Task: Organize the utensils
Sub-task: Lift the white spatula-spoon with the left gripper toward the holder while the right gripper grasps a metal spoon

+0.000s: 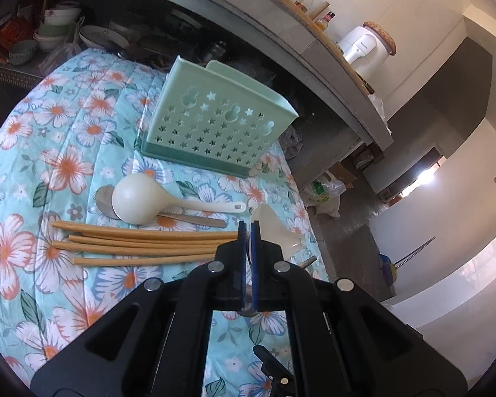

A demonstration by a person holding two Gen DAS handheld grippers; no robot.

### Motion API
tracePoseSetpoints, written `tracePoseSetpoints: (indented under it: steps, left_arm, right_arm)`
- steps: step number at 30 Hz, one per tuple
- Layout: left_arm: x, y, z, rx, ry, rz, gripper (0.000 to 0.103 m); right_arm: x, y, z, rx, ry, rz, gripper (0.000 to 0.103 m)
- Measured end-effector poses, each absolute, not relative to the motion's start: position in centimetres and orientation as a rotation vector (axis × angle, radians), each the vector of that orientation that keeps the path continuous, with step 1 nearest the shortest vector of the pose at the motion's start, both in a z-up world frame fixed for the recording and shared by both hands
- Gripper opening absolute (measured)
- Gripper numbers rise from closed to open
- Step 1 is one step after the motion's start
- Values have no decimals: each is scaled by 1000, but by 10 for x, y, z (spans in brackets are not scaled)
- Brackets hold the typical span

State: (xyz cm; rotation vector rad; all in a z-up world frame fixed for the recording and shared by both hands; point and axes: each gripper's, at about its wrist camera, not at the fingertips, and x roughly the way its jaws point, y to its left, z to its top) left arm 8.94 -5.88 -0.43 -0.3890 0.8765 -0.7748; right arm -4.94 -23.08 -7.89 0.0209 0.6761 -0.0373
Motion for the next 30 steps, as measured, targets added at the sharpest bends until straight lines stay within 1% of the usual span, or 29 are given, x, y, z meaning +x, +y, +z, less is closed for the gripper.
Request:
tracePoseSetpoints:
  steps: [4, 10, 14, 17, 19, 25, 30]
  left_arm:
    - [89, -43, 6, -397, 827, -761, 1]
    - [92, -29, 9, -410, 800, -739, 1]
    - [93, -21, 10, -401, 787, -723, 1]
    - [92, -16, 13, -396, 777, -712, 1]
    - [91, -13, 16, -389, 764, -703, 1]
    - [84, -5, 30, -370, 717, -687, 1]
    - [79, 0, 47, -347, 657, -680, 1]
  right_arm:
    - [-38, -216, -80, -86, 679, -28, 49]
    - [-25, -191, -89, -237, 693, -41, 36]
    - [-13, -180, -97, -320, 704, -78, 31]
    - [-2, -176, -105, -350, 733, -90, 25]
    - [2, -174, -106, -357, 737, -100, 18]
    - [2, -171, -102, -366, 712, -121, 10]
    - [-6, -173, -90, -348, 680, -119, 7]
